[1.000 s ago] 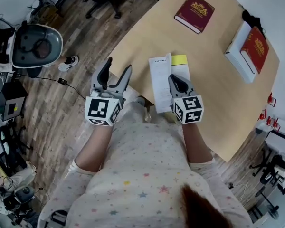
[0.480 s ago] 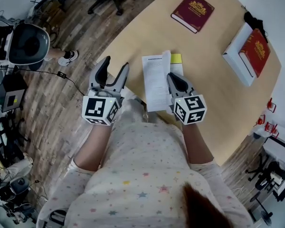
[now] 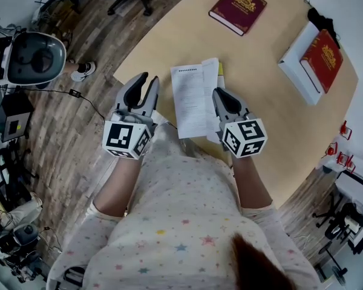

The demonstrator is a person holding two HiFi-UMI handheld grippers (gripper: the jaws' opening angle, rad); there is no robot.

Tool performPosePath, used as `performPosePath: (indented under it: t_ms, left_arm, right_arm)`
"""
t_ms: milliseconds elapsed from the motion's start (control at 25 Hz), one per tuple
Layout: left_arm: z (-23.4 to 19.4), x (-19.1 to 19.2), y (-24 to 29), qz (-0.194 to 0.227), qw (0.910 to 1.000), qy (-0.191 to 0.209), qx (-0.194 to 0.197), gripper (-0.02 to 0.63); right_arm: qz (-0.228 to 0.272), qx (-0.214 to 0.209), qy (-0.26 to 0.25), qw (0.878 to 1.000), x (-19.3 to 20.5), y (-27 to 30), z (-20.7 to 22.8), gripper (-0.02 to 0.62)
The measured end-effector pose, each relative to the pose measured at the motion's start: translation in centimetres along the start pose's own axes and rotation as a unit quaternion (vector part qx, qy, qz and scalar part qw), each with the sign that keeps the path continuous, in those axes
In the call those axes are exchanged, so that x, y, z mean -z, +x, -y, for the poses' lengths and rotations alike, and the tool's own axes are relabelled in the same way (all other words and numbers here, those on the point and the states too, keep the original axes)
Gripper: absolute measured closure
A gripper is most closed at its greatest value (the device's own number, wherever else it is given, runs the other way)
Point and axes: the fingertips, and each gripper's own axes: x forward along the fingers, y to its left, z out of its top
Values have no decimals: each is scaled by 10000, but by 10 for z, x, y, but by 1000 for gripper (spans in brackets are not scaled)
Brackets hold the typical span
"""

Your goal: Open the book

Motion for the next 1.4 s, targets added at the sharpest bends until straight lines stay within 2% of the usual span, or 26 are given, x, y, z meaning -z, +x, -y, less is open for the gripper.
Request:
performPosePath:
  t_ms: [160, 440, 1400]
  left_arm:
    - [13, 4, 5, -16, 10000, -30, 88, 538]
    - [32, 7, 13, -92, 9998, -25, 167, 561]
    - [52, 24, 36, -410, 9988, 23, 280, 568]
  right_arm:
    - [78, 8, 82, 9999, -2, -7, 11, 574]
    - [143, 60, 226, 9996, -2, -20, 33, 583]
    - [119, 286, 344, 9989, 10, -45, 89, 583]
